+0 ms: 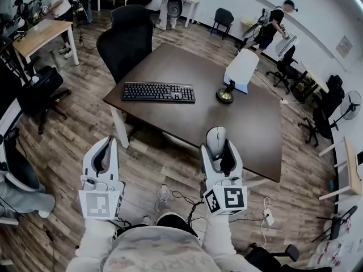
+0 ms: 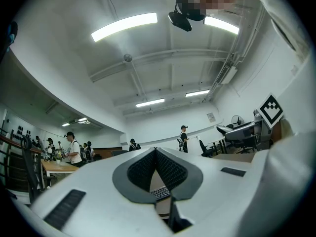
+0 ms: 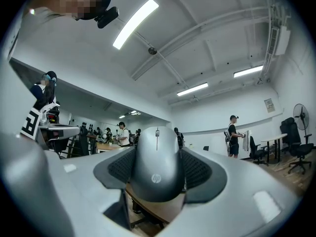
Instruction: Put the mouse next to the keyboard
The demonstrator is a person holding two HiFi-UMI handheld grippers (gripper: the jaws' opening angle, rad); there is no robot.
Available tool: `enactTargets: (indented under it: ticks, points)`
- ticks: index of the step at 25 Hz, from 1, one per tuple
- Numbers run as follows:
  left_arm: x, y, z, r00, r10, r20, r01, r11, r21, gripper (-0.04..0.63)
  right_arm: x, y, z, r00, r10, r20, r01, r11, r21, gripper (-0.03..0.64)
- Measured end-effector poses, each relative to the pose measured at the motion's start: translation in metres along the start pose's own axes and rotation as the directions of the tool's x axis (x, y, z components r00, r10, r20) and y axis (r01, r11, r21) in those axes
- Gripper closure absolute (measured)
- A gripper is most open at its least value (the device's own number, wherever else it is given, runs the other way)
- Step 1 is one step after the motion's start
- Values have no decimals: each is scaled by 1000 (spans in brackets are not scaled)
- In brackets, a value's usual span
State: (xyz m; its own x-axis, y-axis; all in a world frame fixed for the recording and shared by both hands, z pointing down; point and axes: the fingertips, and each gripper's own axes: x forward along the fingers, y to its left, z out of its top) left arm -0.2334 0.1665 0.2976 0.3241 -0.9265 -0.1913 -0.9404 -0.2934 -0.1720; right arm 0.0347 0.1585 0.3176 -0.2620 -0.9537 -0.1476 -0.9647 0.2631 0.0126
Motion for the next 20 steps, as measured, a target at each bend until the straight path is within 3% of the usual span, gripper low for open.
enactTargets:
  ticks: [20]
  points:
    - [157,14,-25,1000,13,-4,-13,1000,-7,591,144,-73,-15,1000,22,-4,-22,1000,16,311]
